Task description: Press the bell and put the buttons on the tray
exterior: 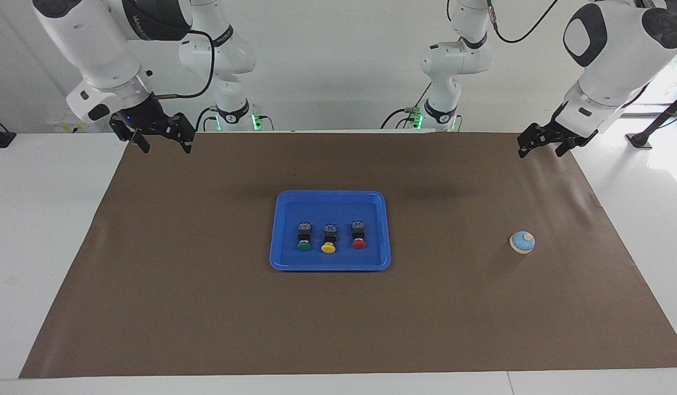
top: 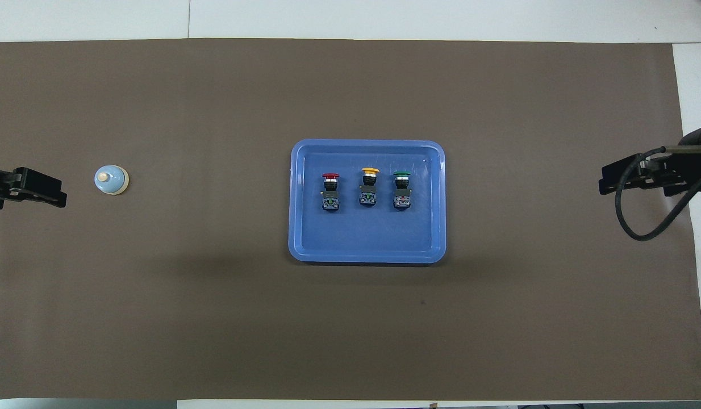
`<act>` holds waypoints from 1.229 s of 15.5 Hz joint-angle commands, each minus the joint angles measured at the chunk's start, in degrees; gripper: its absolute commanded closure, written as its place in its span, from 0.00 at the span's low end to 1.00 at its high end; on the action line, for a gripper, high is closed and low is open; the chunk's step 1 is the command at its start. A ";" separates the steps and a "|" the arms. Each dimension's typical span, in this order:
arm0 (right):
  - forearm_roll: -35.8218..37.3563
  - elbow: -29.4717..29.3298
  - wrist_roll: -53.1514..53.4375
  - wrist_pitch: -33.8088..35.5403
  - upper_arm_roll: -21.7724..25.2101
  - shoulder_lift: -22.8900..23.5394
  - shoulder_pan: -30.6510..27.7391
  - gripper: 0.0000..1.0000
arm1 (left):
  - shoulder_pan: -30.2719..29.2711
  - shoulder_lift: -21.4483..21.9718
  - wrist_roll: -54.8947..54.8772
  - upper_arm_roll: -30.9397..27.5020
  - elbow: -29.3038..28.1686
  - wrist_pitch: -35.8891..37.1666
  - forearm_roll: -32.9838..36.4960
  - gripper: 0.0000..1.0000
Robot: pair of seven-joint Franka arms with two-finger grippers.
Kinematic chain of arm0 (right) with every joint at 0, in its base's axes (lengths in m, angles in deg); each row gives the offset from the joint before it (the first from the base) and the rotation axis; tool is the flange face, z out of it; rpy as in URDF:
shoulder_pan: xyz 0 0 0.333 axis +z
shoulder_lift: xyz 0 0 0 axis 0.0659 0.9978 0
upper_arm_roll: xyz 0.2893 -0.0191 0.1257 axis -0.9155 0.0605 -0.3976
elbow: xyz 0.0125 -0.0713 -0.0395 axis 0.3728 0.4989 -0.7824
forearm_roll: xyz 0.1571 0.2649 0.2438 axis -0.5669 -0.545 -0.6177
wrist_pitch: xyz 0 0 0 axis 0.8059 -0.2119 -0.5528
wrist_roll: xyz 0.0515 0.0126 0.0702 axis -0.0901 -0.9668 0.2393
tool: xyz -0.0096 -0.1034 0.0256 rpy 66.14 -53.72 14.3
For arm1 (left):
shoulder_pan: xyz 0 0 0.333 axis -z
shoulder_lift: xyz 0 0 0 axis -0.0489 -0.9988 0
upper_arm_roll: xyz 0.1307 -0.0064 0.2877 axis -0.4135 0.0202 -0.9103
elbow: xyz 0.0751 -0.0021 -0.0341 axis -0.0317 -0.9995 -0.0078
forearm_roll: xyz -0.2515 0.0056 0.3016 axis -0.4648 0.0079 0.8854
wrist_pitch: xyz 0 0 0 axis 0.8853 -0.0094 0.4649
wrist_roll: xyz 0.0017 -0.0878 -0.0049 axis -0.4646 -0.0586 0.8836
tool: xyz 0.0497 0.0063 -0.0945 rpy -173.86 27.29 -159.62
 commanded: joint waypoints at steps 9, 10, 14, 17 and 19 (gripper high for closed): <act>0.11 0.74 -1.59 -1.48 -0.48 1.13 -0.70 0.00 | 0.03 0.56 0.53 -0.13 0.16 0.90 -0.46 0.00; 0.20 0.74 -1.50 -1.66 -0.39 1.13 -0.61 0.00 | 0.03 0.56 0.53 -0.13 0.16 0.90 -0.46 0.00; 0.90 0.83 -1.50 -1.75 -0.39 1.04 -0.43 0.00 | 0.03 0.56 0.53 -0.13 0.16 0.90 -0.46 0.00; 1.61 0.74 -1.58 -1.57 -0.39 1.04 -0.70 0.00 | 0.03 0.56 0.53 -0.13 0.16 0.90 -0.46 0.00; 2.40 0.39 -1.67 -1.49 -0.39 0.87 -0.70 0.00 | 0.03 0.56 0.53 -0.13 0.16 0.90 -0.46 0.00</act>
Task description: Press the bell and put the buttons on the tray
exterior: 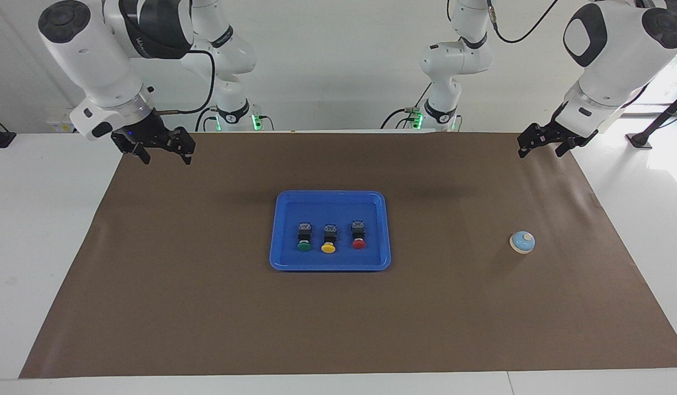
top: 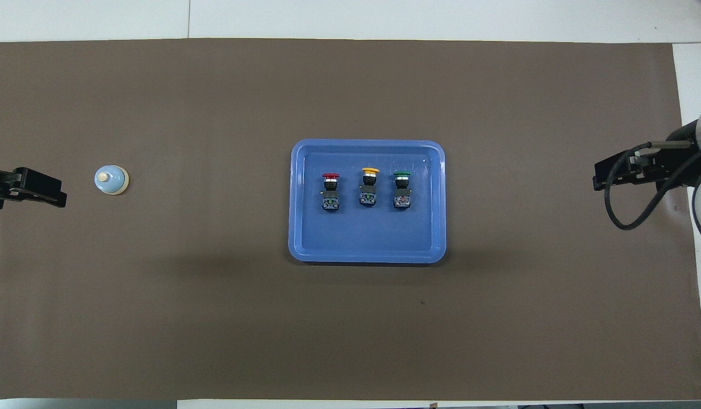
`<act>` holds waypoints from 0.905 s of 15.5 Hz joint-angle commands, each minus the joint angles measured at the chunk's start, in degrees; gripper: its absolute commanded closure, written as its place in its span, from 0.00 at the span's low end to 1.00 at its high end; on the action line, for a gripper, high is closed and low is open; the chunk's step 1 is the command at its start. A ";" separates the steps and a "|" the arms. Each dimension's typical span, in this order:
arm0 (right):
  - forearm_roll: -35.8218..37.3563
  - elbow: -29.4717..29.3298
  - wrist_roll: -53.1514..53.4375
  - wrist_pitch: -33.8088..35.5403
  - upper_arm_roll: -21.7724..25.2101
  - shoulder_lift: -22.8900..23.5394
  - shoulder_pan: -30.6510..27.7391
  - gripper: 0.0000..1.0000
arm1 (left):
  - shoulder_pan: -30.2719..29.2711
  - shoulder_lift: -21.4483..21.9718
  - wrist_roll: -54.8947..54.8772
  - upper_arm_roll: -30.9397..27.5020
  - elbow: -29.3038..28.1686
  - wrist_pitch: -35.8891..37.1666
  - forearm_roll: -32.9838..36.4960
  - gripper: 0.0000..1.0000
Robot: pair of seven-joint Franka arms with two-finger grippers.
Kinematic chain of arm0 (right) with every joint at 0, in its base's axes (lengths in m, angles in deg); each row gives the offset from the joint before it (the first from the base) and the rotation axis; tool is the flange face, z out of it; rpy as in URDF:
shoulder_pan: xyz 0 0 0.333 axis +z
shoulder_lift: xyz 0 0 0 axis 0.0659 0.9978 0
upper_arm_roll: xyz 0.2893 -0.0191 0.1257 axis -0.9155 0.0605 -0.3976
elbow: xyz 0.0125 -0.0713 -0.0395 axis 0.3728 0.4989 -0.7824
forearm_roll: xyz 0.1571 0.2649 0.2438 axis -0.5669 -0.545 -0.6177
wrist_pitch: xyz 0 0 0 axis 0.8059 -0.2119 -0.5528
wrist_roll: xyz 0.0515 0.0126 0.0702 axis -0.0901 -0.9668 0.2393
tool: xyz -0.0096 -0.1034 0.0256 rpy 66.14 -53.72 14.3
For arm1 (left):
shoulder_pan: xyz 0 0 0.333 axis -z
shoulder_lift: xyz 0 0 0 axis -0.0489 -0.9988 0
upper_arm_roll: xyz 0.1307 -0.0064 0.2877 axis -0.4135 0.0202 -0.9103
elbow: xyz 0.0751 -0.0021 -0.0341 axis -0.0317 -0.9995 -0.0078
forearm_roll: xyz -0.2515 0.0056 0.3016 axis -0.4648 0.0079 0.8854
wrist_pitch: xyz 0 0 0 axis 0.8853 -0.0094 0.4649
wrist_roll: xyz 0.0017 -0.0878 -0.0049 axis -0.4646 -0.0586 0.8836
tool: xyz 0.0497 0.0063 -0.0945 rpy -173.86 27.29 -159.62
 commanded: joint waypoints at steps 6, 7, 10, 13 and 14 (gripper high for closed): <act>1.17 0.80 -1.29 -0.55 -0.56 -1.36 -0.52 0.00 | 0.38 0.56 0.80 -0.05 0.07 0.37 -0.46 0.00; 1.17 0.46 -1.55 -0.29 -0.56 -1.36 -0.44 0.00 | 0.38 0.56 0.80 -0.05 0.16 -0.41 -0.46 0.00; 1.17 0.45 -1.47 -0.11 -0.56 -1.53 -0.43 0.00 | 0.29 0.47 0.80 -0.05 0.16 -1.21 -0.46 0.00; 1.17 0.45 -1.47 -0.20 -0.48 -1.53 -0.52 0.00 | -0.06 0.56 0.71 -0.13 -0.10 -1.91 -0.46 0.00; 1.17 0.45 -1.47 -0.20 -0.56 -1.53 -0.52 0.00 | -0.15 0.48 0.53 -0.22 -0.19 -3.13 -0.11 0.33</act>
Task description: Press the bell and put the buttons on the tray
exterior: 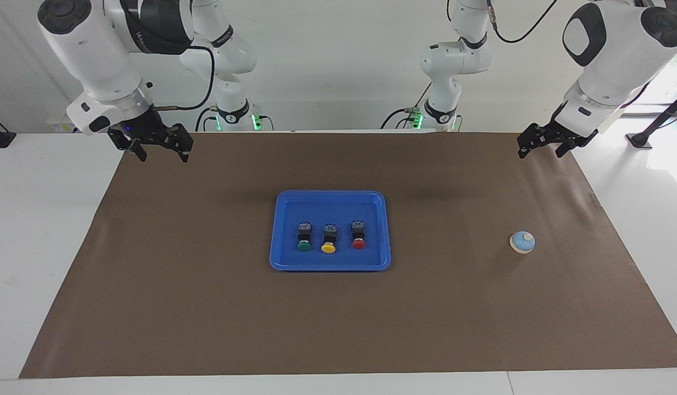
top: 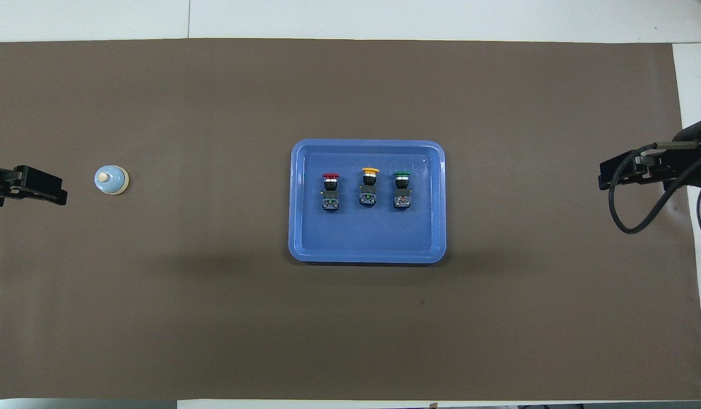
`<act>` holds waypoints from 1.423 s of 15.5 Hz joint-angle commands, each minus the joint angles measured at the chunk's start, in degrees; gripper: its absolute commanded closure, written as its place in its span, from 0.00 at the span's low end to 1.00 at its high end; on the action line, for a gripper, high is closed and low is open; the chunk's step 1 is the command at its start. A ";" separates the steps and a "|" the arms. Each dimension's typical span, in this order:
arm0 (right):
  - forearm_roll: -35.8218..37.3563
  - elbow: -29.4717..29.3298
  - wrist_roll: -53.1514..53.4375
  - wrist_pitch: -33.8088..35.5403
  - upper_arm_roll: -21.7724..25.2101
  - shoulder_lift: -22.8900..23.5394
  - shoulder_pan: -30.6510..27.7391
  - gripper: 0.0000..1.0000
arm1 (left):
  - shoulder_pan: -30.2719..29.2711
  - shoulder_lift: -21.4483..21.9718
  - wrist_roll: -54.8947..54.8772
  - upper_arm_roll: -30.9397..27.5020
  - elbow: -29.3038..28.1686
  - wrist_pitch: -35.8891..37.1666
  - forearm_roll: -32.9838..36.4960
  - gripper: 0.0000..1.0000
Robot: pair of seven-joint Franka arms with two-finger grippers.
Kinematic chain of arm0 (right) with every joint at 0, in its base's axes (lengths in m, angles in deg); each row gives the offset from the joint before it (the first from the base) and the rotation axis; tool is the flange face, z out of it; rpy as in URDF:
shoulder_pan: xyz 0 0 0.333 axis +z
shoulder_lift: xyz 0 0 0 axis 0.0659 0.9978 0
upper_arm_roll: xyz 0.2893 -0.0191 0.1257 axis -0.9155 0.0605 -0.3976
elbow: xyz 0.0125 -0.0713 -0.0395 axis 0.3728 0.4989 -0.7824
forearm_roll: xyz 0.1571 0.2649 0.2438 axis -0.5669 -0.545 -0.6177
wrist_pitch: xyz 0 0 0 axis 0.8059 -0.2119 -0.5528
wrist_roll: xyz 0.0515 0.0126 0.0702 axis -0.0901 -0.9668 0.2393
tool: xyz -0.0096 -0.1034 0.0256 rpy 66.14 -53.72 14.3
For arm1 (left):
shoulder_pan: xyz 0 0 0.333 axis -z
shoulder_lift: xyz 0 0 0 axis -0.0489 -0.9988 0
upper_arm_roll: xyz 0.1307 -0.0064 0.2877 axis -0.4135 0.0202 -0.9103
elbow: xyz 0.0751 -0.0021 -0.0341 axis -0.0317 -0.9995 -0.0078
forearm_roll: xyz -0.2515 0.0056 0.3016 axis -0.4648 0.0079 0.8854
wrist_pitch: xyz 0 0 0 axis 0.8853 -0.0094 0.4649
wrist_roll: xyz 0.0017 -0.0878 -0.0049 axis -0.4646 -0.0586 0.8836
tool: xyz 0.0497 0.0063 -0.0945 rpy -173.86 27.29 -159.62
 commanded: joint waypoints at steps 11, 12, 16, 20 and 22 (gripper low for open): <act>0.39 0.67 -1.47 -0.11 -0.46 -0.88 -0.59 0.00 | -5.17 -11.04 -0.55 -0.37 -8.54 -26.61 2.17 1.00; 0.39 0.67 -1.47 -0.20 -0.46 -0.88 -0.59 0.00 | -5.17 -11.04 -0.55 -0.37 -10.73 -29.86 2.17 1.00; 0.39 0.67 -1.47 -0.20 -0.46 -0.88 -0.59 0.00 | -5.34 -13.67 -0.55 -0.37 -13.22 -34.37 2.17 1.00; 0.39 0.67 -1.47 -0.11 -0.46 -0.88 -0.59 0.00 | -4.91 -15.17 -0.46 -0.37 -15.23 -37.88 2.17 1.00; 0.39 0.67 -1.47 -0.11 -0.46 -0.88 -0.59 0.00 | -4.73 -15.70 -0.37 -0.37 -16.81 -40.25 2.17 1.00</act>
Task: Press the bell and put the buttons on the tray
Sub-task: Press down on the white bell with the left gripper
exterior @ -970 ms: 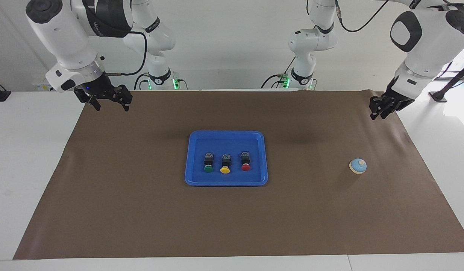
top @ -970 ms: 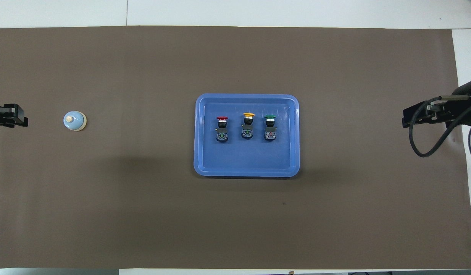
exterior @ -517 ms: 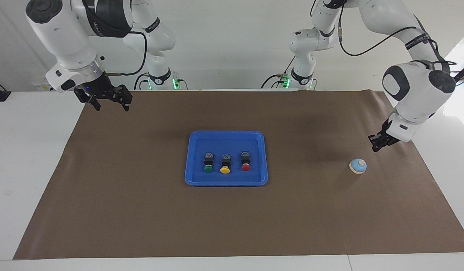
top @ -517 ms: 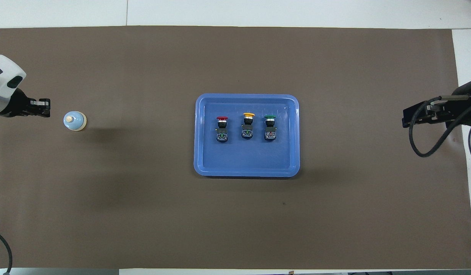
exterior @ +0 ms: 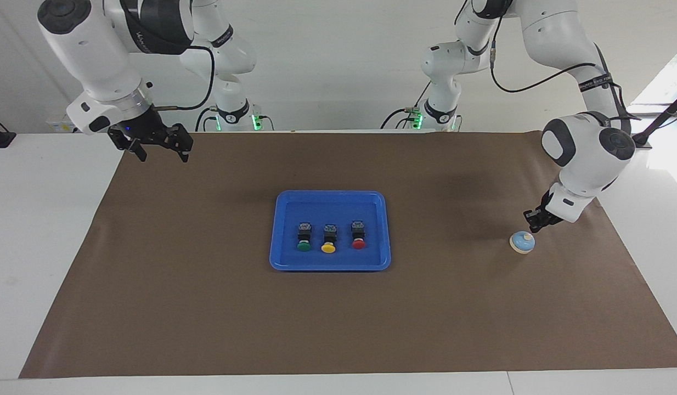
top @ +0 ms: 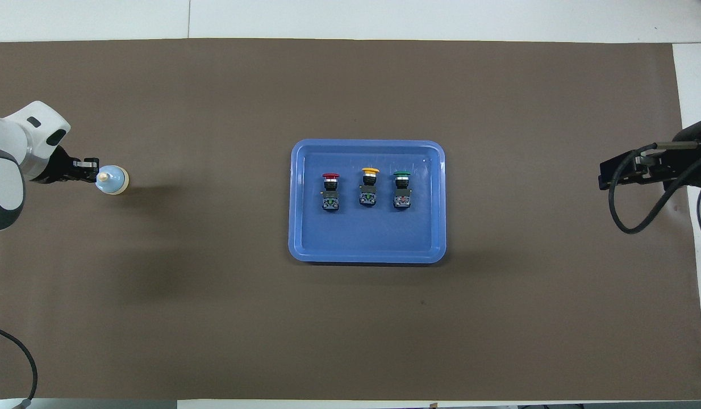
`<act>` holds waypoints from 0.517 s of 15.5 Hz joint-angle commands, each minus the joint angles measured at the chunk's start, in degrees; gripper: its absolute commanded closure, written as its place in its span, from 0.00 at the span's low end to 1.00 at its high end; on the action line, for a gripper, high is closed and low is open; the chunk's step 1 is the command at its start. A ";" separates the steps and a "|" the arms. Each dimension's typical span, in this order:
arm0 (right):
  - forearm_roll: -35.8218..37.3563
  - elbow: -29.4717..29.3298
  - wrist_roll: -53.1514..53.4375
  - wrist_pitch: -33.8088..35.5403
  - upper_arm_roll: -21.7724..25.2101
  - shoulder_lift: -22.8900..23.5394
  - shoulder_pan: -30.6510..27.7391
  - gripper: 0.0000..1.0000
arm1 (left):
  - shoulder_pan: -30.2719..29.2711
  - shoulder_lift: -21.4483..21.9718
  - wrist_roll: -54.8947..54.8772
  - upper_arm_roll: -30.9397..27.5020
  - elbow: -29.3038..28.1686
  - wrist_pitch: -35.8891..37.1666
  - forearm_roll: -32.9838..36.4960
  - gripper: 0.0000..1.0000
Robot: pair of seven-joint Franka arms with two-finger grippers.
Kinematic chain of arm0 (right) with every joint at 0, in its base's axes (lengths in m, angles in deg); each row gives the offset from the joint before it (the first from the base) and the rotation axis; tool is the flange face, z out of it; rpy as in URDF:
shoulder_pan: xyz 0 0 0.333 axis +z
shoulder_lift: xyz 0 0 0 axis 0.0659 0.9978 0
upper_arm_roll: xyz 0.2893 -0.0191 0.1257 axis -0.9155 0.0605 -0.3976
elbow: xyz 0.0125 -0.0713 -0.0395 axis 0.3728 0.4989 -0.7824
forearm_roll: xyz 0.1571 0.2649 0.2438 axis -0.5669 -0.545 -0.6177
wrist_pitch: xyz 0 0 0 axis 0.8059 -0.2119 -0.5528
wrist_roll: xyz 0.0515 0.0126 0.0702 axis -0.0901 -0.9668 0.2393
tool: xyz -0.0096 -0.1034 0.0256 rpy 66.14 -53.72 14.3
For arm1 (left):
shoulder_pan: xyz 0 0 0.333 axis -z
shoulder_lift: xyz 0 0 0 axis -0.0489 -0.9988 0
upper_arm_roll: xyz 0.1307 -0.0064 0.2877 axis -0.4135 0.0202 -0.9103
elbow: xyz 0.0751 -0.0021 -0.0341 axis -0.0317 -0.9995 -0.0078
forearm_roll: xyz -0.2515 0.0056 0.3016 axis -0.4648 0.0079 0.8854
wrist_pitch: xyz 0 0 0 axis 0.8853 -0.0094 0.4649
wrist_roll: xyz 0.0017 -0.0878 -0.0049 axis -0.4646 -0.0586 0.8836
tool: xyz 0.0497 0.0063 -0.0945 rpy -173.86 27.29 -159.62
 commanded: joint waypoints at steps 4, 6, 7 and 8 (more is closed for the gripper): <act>0.39 0.67 -1.47 -0.20 -0.46 -0.87 -0.59 0.00 | 0.10 -1.55 -0.27 -0.01 -3.13 -5.15 1.31 0.99; 0.39 0.67 -1.47 -0.20 -0.46 -0.87 -0.59 0.00 | 0.18 -1.55 -0.27 -0.01 -0.50 -1.83 1.31 0.84; 0.39 0.67 -1.47 -0.20 -0.46 -0.87 -0.59 0.00 | 0.36 -1.29 -0.27 -0.01 1.60 2.02 1.31 0.72; 0.39 0.67 -1.47 -0.20 -0.46 -0.87 -0.59 0.00 | 0.53 -0.85 -0.18 -0.01 3.71 5.54 1.31 0.52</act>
